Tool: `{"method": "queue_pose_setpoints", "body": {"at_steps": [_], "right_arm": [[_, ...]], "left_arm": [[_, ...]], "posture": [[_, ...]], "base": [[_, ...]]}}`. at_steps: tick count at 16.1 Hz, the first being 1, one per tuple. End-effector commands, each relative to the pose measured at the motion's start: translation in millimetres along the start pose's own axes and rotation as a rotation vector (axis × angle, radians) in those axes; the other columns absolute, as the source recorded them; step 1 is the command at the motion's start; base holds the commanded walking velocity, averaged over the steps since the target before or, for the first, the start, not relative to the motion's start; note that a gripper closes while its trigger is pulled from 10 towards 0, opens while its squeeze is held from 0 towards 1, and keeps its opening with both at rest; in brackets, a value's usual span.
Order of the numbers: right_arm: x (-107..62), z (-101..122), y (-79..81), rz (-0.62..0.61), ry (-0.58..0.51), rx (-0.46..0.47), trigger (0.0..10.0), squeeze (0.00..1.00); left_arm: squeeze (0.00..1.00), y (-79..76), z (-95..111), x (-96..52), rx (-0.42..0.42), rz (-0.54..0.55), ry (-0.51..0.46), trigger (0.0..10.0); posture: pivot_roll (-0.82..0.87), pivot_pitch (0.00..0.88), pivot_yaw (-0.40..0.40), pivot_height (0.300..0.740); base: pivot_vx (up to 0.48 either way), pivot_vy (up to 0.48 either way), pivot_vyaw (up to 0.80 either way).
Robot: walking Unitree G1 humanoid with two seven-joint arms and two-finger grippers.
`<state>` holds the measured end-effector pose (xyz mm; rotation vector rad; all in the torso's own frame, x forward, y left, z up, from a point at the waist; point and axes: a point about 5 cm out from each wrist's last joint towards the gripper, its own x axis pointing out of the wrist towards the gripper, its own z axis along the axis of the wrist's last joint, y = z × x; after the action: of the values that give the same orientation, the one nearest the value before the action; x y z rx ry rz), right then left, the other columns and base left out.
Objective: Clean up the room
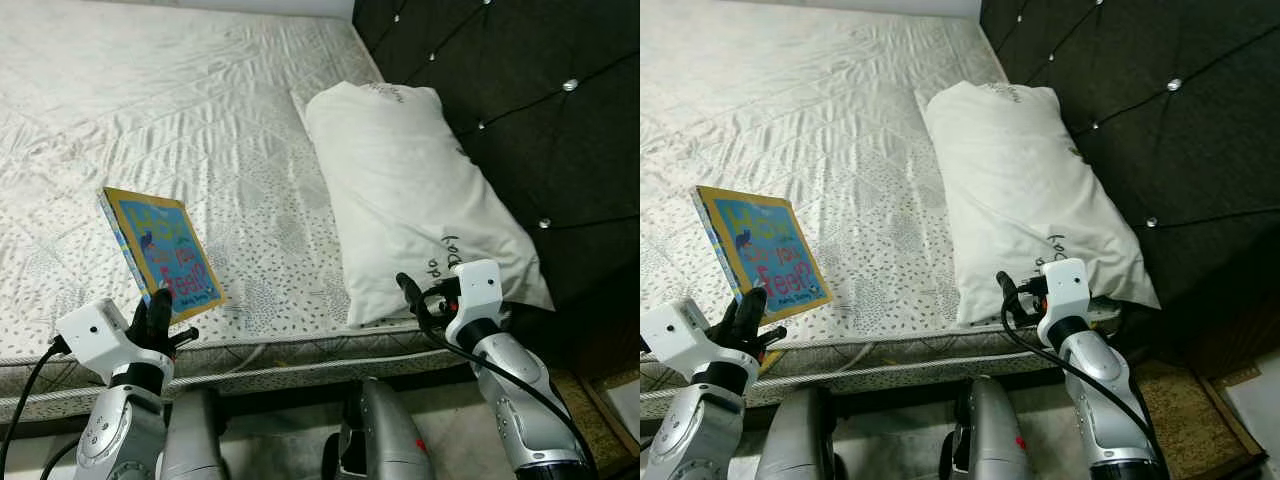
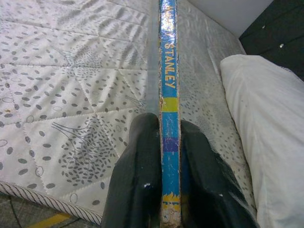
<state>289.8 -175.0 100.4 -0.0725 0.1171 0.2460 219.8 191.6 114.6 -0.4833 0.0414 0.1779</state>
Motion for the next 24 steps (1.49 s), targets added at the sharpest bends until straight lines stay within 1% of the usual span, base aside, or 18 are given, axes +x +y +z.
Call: {"method": "queue_pose_setpoints", "body": {"at_steps": [1,3,4,5,7,8,9,10,12,14,15,16,17,19,20,22,24], "right_arm": [[-1.6,-0.6,-4.0,-0.006,0.004,0.004,10.0,0.00],[-2.1,-0.4,-3.5,-0.007,0.000,0.002,10.0,0.00],[-2.5,0.2,-4.3,-0.011,-0.003,-0.004,10.0,0.00],[-2.8,-0.1,-5.5,-0.017,0.001,-0.004,10.0,0.00],[-4.6,1.4,-8.4,-0.019,0.000,-0.018,10.0,0.00],[-5.8,2.7,-10.5,-0.021,-0.002,-0.026,10.0,0.00],[-7.8,4.9,-14.0,-0.026,-0.004,-0.038,10.0,0.00],[-9.1,6.1,-15.6,-0.026,-0.006,-0.048,10.0,0.00],[-12.1,7.9,-19.3,-0.030,-0.006,-0.064,10.0,0.00],[-14.4,9.1,-21.2,-0.034,-0.007,-0.074,10.0,0.00],[-16.1,10.1,-22.2,-0.033,-0.007,-0.083,10.0,0.00],[-16.7,10.0,-21.9,-0.032,-0.007,-0.088,10.0,0.00],[-17.0,10.5,-21.9,-0.032,-0.007,-0.092,10.0,0.00],[-17.6,11.8,-21.3,-0.030,-0.008,-0.097,10.0,0.00],[-18.0,12.1,-21.3,-0.029,-0.009,-0.101,10.0,0.00],[-17.5,13.2,-21.8,-0.031,-0.012,-0.107,10.0,0.00],[-17.1,13.9,-21.8,-0.033,-0.012,-0.110,10.0,0.00]], "left_arm": [[0.00,-2.2,1.9,2.1,-0.004,0.000,-0.019,10.0],[0.00,-0.6,2.5,7.4,-0.013,0.003,-0.029,10.0],[0.00,-0.9,4.2,10.6,-0.025,-0.003,-0.040,10.0],[0.00,-2.0,5.8,15.6,-0.056,-0.025,-0.043,10.0],[0.00,-3.8,2.1,29.8,-0.090,-0.055,0.001,10.0],[0.00,-7.0,-0.7,36.4,-0.108,-0.078,0.028,10.0],[0.00,-12.1,-4.6,45.8,-0.145,-0.108,0.053,10.0],[0.00,-15.3,-12.7,52.8,-0.201,-0.116,0.110,10.0],[0.00,-25.7,-23.5,65.5,-0.255,-0.169,0.174,10.0],[0.00,-34.2,-29.5,72.7,-0.264,-0.218,0.223,10.0],[0.00,-42.3,-40.4,78.2,-0.255,-0.276,0.313,10.0],[0.00,-41.9,-46.9,80.6,-0.236,-0.266,0.357,10.0],[0.00,-41.5,-52.1,82.9,-0.238,-0.267,0.404,10.0],[0.00,-42.0,-57.6,85.8,-0.277,-0.299,0.471,10.0],[0.00,-41.6,-60.2,85.4,-0.280,-0.323,0.507,10.0],[0.00,-37.2,-64.7,84.9,-0.339,-0.349,0.568,10.0],[0.00,-35.8,-67.7,85.6,-0.312,-0.384,0.609,10.0]], "posture": [[0.01,0.140,-0.121,0.580],[0.01,0.140,-0.121,0.556],[0.00,0.141,-0.123,0.556],[0.00,0.141,-0.123,0.556],[-0.02,0.140,-0.130,0.556],[-0.03,0.141,-0.133,0.556],[-0.05,0.141,-0.138,0.556],[-0.06,0.142,-0.138,0.556],[-0.07,0.141,-0.142,0.556],[-0.09,0.142,-0.143,0.556],[-0.09,0.144,-0.145,0.556],[-0.09,0.144,-0.145,0.556],[-0.10,0.146,-0.144,0.556],[-0.11,0.149,-0.144,0.556],[-0.11,0.149,-0.143,0.556],[-0.11,0.150,-0.143,0.556],[-0.11,0.151,-0.144,0.556]], "base": [[0.000,0.000,0.00],[0.000,0.000,0.00],[0.000,0.000,0.00],[0.000,0.000,0.00],[0.000,0.000,0.00],[0.000,0.000,0.00],[0.000,0.000,0.00],[0.000,0.000,0.00],[0.000,0.000,0.00],[0.000,0.000,0.00],[0.000,0.000,0.00],[0.000,0.000,0.00],[0.000,0.000,0.00],[0.000,0.000,0.00],[0.000,0.000,0.00],[0.000,0.000,0.00],[0.000,0.000,0.00]]}}
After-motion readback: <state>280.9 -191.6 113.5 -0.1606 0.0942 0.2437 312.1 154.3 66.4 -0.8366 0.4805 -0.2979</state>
